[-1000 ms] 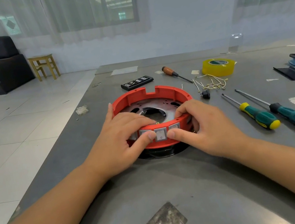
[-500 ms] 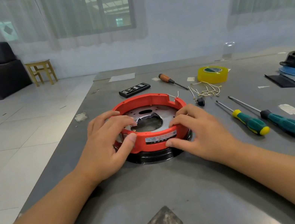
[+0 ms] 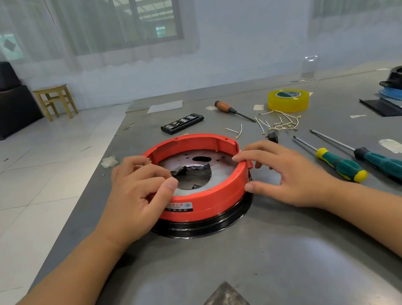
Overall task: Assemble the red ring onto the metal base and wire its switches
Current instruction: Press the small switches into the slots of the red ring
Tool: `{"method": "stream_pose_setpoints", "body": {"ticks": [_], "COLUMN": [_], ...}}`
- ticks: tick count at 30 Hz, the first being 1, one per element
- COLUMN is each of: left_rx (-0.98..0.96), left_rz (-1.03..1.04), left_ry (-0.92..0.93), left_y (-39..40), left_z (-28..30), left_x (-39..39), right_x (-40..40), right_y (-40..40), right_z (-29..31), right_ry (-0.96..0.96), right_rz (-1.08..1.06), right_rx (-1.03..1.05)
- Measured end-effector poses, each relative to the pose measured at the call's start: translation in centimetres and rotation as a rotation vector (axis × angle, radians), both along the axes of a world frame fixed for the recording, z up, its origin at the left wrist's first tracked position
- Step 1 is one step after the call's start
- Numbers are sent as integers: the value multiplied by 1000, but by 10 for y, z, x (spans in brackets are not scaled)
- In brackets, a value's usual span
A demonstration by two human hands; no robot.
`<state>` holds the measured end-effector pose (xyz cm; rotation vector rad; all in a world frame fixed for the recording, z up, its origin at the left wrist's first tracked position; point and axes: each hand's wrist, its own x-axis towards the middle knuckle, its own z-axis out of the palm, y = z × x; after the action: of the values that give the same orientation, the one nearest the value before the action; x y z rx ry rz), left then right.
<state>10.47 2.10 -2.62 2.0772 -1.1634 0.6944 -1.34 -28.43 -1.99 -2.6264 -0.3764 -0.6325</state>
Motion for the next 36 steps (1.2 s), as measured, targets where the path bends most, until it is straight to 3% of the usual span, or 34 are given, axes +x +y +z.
{"method": "stream_pose_setpoints", "body": {"ticks": [5,9,12,14,17,24,30,36], "left_rx": [-42,81,138,162,177,151,155,260], "left_rz": [158,136,161,145,125,134,160,234], "left_ry": [-195,-363,-446,-457,-431,-396,-392,-417], "left_y": [-5,-25,-27,-23,-20,-20,-22,-23], "left_z": [3,-1,-2,-1,-1,-1,-2,-1], "left_x": [-9,-29,-30,-25,-22,-23,-25,-28], "right_x": [2,3,8,17,32,78,93,75], "right_y": [35,49,31,8,-24,-50,-58,-39], "right_z": [-9,-14,-14,-14,-19,-18,-19,-24], "right_ry": [-102,-82,-171,-175,-12,126,275,213], "right_rz": [-79,1,0,-184,-473,-708,-668,-578], "right_rx": [-9,24,81,118,-36,-142,-145,-101]}}
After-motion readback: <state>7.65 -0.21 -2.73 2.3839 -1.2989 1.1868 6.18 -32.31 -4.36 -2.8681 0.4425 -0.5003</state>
